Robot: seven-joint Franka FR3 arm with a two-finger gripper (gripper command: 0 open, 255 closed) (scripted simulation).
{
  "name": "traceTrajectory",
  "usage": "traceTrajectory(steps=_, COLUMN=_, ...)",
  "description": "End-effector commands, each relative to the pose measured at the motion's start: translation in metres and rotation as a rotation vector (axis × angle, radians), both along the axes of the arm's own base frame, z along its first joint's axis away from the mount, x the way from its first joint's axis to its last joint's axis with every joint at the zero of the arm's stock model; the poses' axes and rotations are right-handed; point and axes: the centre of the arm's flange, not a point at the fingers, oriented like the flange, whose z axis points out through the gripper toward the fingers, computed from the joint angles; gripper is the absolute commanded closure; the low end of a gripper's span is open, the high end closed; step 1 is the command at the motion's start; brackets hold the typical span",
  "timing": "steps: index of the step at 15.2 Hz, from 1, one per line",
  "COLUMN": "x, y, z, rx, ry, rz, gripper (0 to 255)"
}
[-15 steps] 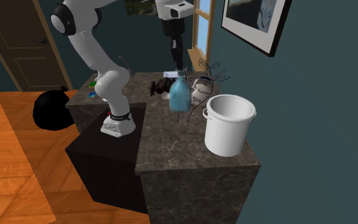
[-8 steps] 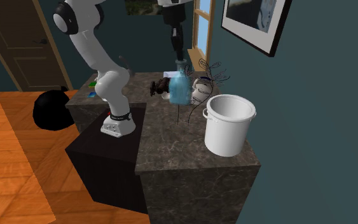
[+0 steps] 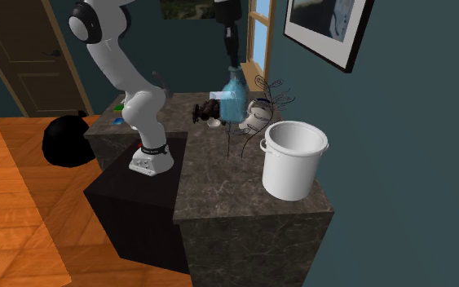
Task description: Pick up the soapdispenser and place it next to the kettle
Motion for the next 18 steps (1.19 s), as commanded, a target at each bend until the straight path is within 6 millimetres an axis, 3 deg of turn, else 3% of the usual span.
traceTrajectory(steps=1, x=-0.004, y=0.029, z=-0.004, rx=0.0, ry=0.0, rz=-0.001, gripper=255)
traceTrajectory(steps=18, x=-0.016, y=0.252, z=-0.019, rx=0.0, ry=0.0, rz=-0.001, gripper=255)
